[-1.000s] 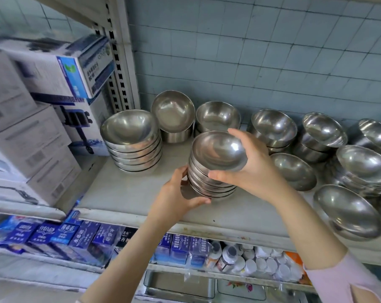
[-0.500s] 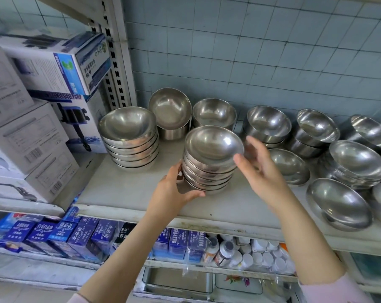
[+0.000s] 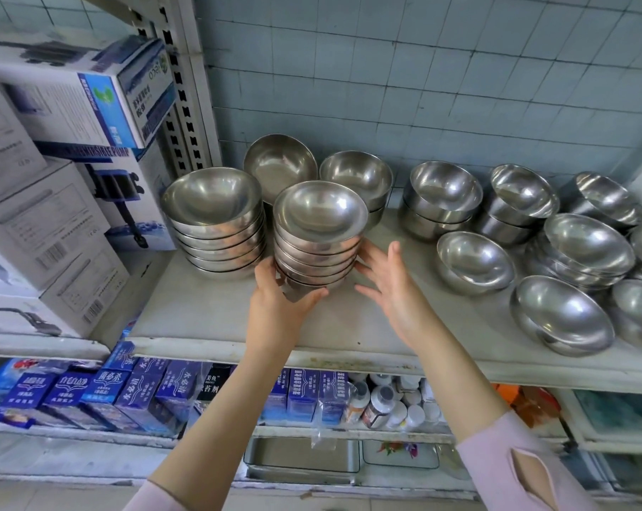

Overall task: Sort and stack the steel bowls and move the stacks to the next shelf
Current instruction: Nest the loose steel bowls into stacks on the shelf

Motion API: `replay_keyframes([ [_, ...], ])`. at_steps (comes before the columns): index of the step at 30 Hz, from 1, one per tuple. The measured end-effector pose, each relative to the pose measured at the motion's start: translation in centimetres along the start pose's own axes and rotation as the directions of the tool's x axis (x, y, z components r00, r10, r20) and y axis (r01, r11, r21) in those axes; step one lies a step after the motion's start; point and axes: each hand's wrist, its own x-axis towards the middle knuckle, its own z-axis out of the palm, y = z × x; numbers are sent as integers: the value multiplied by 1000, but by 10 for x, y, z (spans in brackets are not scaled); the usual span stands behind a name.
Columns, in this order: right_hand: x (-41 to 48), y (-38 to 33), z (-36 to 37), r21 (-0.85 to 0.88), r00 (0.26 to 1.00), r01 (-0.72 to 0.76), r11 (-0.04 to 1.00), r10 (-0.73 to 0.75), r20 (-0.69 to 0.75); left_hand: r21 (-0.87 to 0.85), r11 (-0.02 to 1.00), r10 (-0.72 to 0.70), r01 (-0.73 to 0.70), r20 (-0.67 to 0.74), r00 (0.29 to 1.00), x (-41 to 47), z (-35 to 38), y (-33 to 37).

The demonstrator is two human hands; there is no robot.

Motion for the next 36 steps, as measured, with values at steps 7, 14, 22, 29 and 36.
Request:
replay_keyframes([
  [7,-53,8,-37,71,942,71,995,-43,-333,-2,988,156,-157,-59,986,-40,-18,-5],
  [14,-132,19,-91,-376,635,97,922,-347,-690,-72,941,334,-330,337,880,-49,54,41],
  [22,-141,32,-186,-468,667,-215,857,-222,-712,-83,991,133,-105,534,835,-16,173,91],
  [29,-142,29,-225,-422,821,-190,886,-92,-563,-137,986,149,-97,445,883,-14,187,91],
  [36,-133,22,-232,-504,892,-120,855,-130,-434,-139,986,136,-87,394,909,-26,115,48],
])
